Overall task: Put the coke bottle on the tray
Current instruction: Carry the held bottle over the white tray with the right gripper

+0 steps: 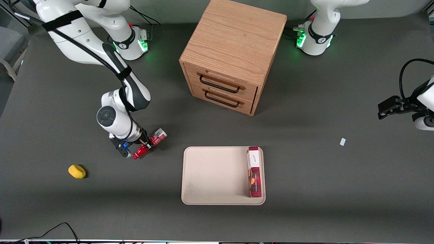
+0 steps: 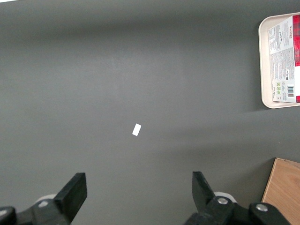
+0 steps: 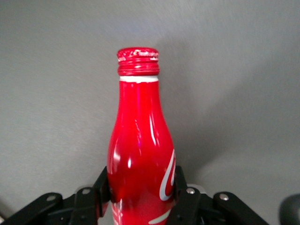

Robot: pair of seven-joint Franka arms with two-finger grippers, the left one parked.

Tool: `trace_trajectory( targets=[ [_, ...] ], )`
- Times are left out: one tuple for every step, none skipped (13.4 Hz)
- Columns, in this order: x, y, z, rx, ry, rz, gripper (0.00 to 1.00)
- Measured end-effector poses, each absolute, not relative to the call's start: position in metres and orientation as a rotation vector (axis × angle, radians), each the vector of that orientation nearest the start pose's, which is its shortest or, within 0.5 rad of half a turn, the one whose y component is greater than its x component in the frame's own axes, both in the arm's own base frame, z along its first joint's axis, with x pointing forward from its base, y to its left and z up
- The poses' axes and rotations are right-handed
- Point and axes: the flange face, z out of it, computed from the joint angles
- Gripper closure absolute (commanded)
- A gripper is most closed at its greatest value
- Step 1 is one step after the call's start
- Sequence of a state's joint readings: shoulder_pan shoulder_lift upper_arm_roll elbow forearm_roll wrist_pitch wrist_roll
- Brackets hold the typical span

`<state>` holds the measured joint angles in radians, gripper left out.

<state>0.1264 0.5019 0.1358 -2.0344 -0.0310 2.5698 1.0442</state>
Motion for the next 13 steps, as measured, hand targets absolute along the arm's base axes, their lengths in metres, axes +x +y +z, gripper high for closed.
trace_trajectory(
  targets=[
    [0.592,0.155,0.214,-2.891,1.110,-0.005,0.91],
    [0.604,0.155,0.231,-2.925,1.056,0.001,0.91],
    [0.617,0.156,0.254,-2.961,0.989,0.013,0.91],
    [0.631,0.158,0.282,-2.995,0.911,0.022,0.90],
    [0.645,0.160,0.312,-3.021,0.832,0.018,0.88],
    [0.657,0.162,0.340,-3.040,0.762,0.000,0.87],
    [0.669,0.165,0.364,-3.059,0.697,-0.025,0.87],
    [0.681,0.173,0.381,-3.067,0.651,-0.040,0.87],
    [0.693,0.187,0.393,-3.065,0.608,-0.057,0.87],
    [0.704,0.210,0.398,-3.055,0.558,-0.081,0.87],
    [0.712,0.237,0.395,-3.045,0.489,-0.107,0.87],
    [0.718,0.266,0.384,-3.043,0.388,-0.125,0.87],
    [0.721,0.293,0.367,-3.038,0.278,-0.150,0.87]
  ],
)
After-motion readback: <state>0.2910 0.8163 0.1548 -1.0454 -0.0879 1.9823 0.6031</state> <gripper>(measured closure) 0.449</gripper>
